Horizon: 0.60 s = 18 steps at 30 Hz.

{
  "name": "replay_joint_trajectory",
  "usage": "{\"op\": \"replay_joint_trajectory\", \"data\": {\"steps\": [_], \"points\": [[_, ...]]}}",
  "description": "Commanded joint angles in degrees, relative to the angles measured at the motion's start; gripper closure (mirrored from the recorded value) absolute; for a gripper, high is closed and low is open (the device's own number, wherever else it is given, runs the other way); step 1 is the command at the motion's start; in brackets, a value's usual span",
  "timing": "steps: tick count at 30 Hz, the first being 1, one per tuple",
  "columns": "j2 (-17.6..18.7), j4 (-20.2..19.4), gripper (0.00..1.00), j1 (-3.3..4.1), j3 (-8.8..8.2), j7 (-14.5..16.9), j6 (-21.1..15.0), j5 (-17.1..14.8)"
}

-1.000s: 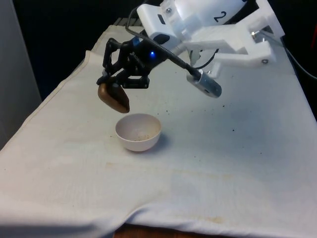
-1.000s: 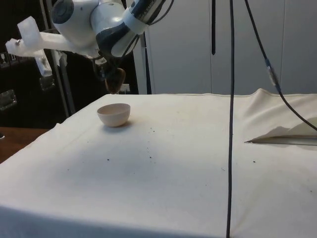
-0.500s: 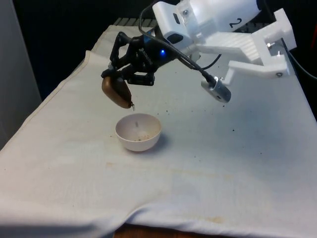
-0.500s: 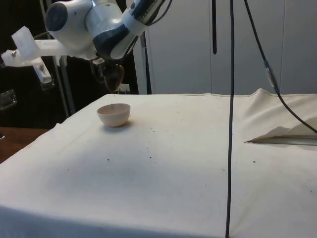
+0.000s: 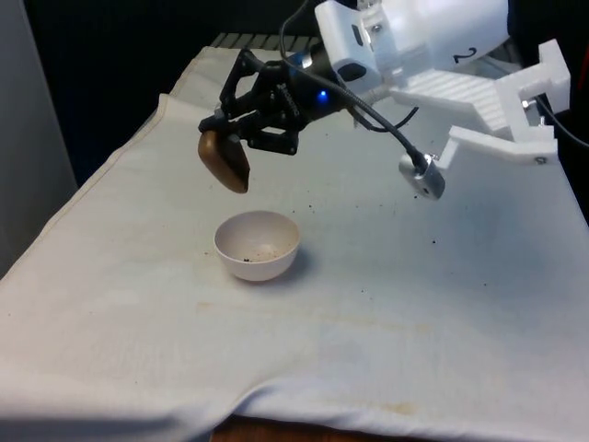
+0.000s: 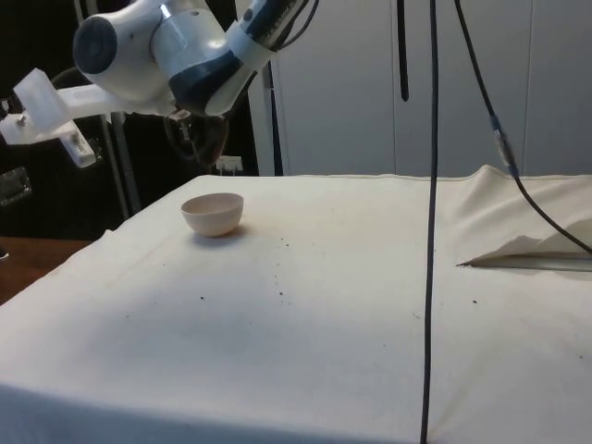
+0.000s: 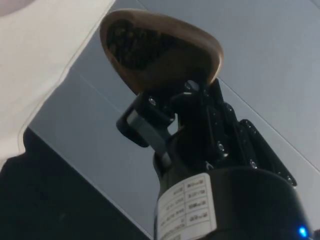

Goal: Pour the coffee beans from the cup into the bowl.

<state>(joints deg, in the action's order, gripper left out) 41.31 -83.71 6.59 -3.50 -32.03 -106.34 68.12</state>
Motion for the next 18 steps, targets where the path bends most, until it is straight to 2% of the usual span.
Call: {"op": "replay_joint_trajectory", "data": {"steps": [1,5,6,7,13,15,16,18], "points": [[0.46,0.57,1.00,0.46,0.00,-0.17,1.15,0.52],[0.86,1.03,1.00,0.57,1.15,-0.74,3.27,2.12],[0.52,0.63,1.00,0.23,1.32,-0.74,2.69,2.01],[0.92,1.15,1.00,0.63,1.38,-0.86,3.72,2.46],[1.38,1.72,1.00,0.74,2.86,-1.55,6.47,4.35],[1.15,1.38,1.00,0.40,3.55,-1.83,6.76,4.81],[1.55,1.78,1.00,0.86,3.55,-1.95,7.68,5.10],[1.72,1.83,1.00,0.92,4.01,-2.23,8.48,5.67]]}}
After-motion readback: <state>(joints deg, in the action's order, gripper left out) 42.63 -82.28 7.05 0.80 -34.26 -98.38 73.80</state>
